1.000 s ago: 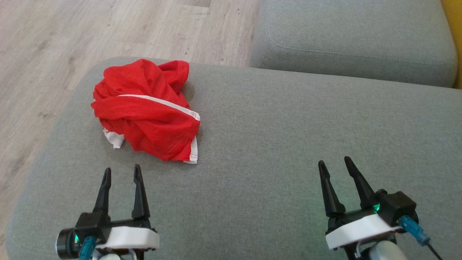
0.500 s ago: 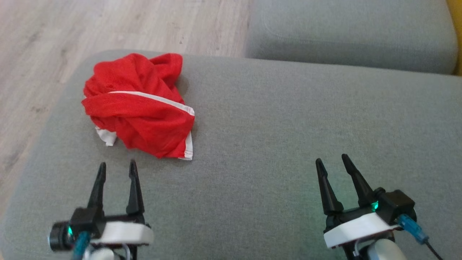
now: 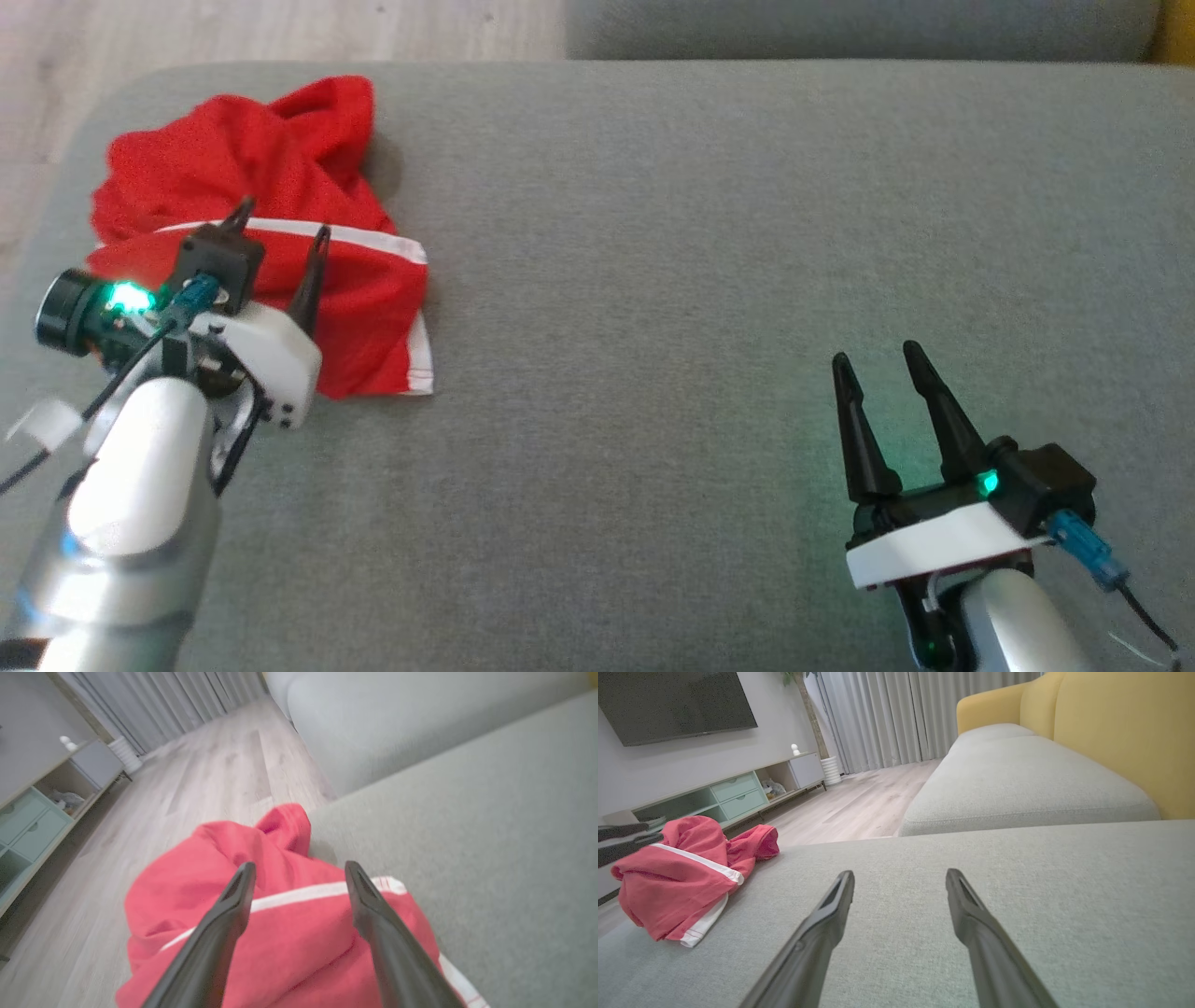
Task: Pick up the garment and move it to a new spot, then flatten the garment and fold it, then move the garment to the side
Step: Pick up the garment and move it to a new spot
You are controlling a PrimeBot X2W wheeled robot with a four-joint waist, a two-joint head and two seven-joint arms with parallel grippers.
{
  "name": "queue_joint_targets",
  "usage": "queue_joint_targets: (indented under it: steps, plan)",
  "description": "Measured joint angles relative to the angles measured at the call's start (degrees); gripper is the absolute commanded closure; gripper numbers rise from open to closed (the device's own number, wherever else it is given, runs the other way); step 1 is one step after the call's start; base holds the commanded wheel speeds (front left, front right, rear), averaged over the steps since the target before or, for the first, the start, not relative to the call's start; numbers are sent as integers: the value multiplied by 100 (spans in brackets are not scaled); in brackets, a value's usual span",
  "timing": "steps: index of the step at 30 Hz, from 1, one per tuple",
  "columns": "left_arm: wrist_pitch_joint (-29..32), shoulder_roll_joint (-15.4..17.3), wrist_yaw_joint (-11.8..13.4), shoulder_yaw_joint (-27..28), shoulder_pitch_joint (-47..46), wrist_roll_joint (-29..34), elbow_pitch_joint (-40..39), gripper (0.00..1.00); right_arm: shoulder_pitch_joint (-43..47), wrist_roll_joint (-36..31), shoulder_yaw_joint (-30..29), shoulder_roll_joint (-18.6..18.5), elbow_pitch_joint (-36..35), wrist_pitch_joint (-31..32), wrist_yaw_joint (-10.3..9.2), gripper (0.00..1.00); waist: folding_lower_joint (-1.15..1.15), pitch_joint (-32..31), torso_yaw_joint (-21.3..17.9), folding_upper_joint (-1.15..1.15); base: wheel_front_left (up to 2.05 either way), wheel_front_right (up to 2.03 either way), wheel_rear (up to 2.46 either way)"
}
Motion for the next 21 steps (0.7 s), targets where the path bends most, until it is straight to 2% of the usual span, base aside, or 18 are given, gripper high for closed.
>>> queue_joint_targets:
  steps: [3,5,7,14,15,16,21]
  plan:
    - [450,258,-44,-355,-126,-53,369,0,-10,10,1,-1,-2,0,0,0,0,111,-147,0,0,0,0]
    - [745,515,-45,-740,-159,-283,612,0,-70,25,-15,-2,-5,0,0,0,0,200,-277,0,0,0,0]
    - [901,635,-44,-935,-197,-459,745,0,-84,38,-32,-2,-18,0,0,0,0,245,-341,0,0,0,0]
    - [877,735,-44,-1013,-233,-627,920,0,-82,52,-55,-3,-16,0,0,0,-1,280,-377,0,0,0,0]
    - [875,738,-44,-1032,-233,-630,932,31,-83,51,-55,-3,-15,0,0,0,-1,282,-374,0,0,0,0]
    - [856,739,-44,-1037,-234,-633,932,100,-83,51,-59,-3,-14,0,0,0,-1,284,-369,0,0,0,0]
    - [337,749,19,-1053,-344,-664,890,100,-100,49,-97,-3,-2,0,0,0,-1,267,-323,0,0,0,0]
